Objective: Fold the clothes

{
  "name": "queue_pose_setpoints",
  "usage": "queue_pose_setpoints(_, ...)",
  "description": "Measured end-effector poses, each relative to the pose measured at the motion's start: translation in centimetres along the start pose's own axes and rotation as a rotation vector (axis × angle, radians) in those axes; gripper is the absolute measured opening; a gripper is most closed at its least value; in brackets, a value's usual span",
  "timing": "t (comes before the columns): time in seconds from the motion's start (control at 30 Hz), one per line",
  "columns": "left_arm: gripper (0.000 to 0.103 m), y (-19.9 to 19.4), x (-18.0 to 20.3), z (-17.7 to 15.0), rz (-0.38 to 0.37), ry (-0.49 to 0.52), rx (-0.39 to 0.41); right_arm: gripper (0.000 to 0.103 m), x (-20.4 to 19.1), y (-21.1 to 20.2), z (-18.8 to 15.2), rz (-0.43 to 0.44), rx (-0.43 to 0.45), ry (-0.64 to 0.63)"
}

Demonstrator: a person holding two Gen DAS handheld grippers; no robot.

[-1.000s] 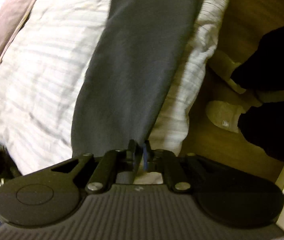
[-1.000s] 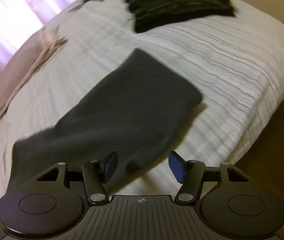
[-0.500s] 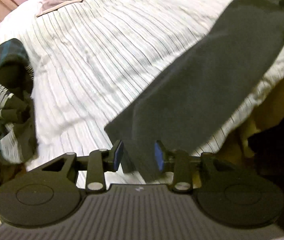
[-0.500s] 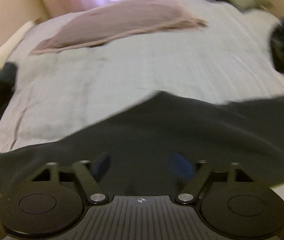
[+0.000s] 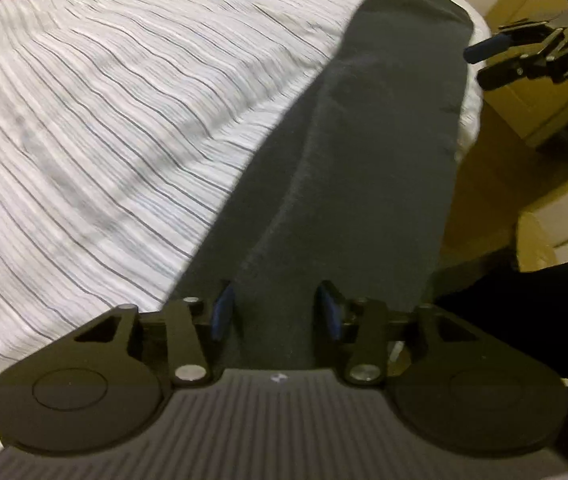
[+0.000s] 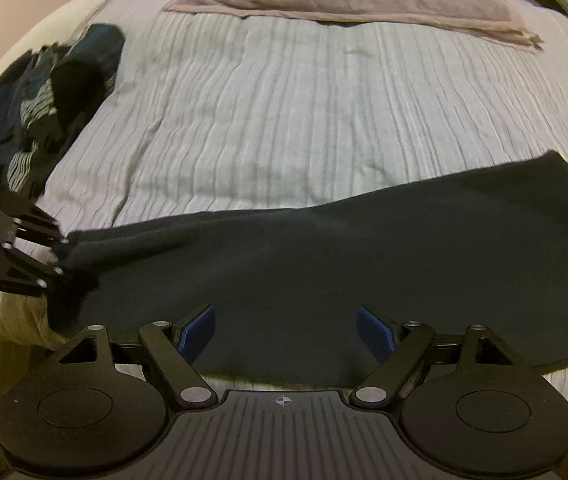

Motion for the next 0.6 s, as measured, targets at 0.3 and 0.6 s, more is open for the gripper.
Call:
queue_pose_setpoints(0.3, 0.028, -7.9, -1.5, -0.4, 0.415, 0.071, 0.008, 0.081, 0.1, 0.6, -0.5, -0.035, -0.001, 0.039)
queue_pose_setpoints(0.6, 0.038, -6.0, -3.9, -0.9, 0.357, -0.134, 0.037, 0.081, -0.9, 1.6, -2.3, 0.005, -0.057, 0.005)
Point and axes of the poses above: each gripper's, at about its wrist camera, not at the fingertips, and y roughly the way its jaws point, x to its right, z to its top, the point moved 9 cm from there along y, roughly the way its jaws point, and after that the axes turned 15 degrees about x, right-handed, at the moved point
